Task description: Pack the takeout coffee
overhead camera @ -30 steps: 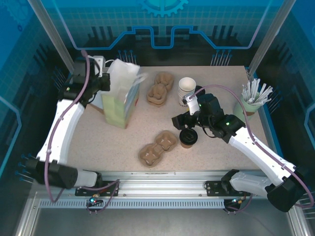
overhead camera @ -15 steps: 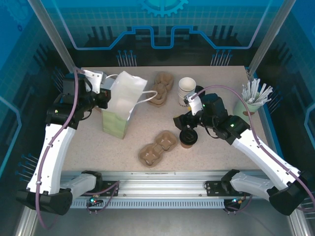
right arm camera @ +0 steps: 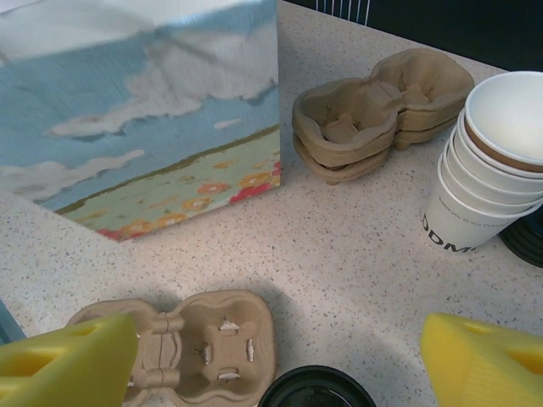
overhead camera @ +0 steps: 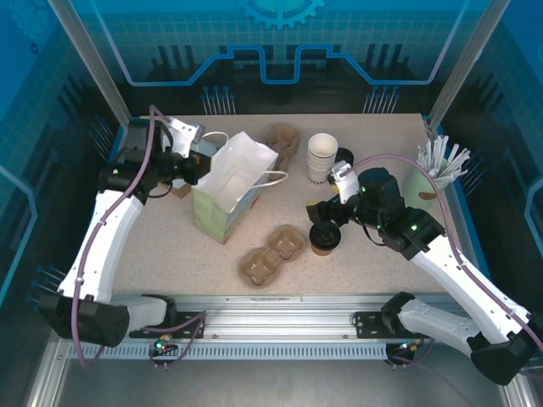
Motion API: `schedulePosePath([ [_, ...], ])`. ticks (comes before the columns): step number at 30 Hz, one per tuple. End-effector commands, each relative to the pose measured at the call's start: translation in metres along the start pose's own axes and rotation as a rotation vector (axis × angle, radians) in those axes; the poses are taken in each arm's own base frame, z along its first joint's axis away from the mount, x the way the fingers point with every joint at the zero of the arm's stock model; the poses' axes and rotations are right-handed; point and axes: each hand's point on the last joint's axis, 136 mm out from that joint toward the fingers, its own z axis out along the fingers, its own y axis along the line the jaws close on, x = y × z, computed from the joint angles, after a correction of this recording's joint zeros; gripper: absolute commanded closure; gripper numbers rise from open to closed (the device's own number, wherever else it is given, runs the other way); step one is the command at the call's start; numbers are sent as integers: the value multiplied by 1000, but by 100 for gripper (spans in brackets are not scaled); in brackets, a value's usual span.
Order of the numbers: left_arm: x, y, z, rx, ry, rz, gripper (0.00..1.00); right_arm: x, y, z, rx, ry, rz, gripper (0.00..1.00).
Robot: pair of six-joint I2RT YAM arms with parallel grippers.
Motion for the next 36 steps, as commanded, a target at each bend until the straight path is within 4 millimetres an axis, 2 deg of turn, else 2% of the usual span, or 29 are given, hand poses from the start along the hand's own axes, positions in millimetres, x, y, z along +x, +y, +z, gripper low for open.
schedulePosePath([
  [1, -3, -11, 15, 112, 7, 7, 100, 5, -5, -7, 32, 4, -7, 12],
  [10, -13, -8, 33, 143, -2, -4, 100, 5, -8, -8, 42, 2, 4, 12],
  [15, -20, -5, 50, 154, -2, -3, 100, 6, -9, -8, 47, 5, 9, 12],
  [27, -47, 11, 80, 143, -32, -8, 100, 8, -9, -7, 49, 17, 17, 12],
  [33, -48, 19, 90, 119, -20, 1, 100, 9, -10, -7, 55, 26, 24, 12],
  [36, -46, 21, 88, 98, 1, 26, 100, 11, -11, -5, 56, 32, 26, 12],
])
